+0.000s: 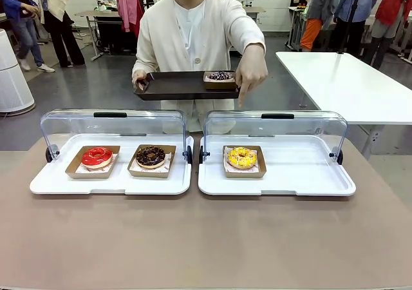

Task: Provide the desired donut to the person.
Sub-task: Pick up and lift the Paper togo box containing the Donut pointed at by the person.

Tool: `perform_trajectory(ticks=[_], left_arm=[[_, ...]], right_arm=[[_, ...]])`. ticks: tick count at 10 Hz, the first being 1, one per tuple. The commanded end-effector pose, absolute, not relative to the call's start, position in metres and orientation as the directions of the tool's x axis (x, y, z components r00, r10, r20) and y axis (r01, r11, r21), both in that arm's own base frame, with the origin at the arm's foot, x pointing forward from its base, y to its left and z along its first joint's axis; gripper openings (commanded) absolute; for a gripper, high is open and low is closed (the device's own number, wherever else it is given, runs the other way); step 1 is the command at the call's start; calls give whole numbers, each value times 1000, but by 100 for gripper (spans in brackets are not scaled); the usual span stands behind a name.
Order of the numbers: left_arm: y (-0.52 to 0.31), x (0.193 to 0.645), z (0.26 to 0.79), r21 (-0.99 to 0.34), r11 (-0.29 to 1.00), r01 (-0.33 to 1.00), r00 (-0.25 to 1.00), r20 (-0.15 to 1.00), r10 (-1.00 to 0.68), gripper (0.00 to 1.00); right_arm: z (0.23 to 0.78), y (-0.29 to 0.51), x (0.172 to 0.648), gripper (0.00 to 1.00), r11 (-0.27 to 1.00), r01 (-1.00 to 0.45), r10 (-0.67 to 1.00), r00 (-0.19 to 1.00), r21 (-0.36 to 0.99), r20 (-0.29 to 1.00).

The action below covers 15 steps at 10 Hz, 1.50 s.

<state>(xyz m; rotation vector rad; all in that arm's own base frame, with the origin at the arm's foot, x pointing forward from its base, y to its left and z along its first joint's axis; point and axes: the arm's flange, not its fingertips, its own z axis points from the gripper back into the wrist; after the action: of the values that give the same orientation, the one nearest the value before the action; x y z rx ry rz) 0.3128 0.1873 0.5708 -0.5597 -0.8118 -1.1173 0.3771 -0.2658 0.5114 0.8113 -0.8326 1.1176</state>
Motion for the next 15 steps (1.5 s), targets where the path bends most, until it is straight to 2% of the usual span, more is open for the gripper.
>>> perform_trajectory(ticks=[1, 5, 7, 9, 12, 14, 15], left_arm=[[186, 313, 571, 11, 350, 937, 198, 808, -554, 100], [186, 313, 571, 11, 350, 937, 198, 808, -554, 100], [186, 313, 571, 11, 350, 937, 198, 808, -554, 100], [186, 313, 571, 11, 350, 937, 198, 808, -554, 100], [186, 313, 571, 11, 350, 937, 198, 808, -554, 100], [186, 313, 571, 11, 350, 937, 198, 808, -554, 100], [186, 313, 571, 11, 350, 937, 198, 808, -554, 100]], right_arm=[[512, -268, 377, 100, 240, -962, 419, 221, 128, 880], [511, -266, 377, 100, 236, -963, 422, 222, 130, 879], [547, -192, 396, 100, 227, -973, 566, 172, 48, 806], [561, -112, 422, 100, 205, -979, 680, 153, 15, 717], [543, 7, 464, 100, 171, -985, 830, 163, 36, 533], [520, 65, 481, 100, 204, -977, 890, 208, 54, 406], [508, 82, 483, 100, 216, -975, 897, 220, 55, 382]])
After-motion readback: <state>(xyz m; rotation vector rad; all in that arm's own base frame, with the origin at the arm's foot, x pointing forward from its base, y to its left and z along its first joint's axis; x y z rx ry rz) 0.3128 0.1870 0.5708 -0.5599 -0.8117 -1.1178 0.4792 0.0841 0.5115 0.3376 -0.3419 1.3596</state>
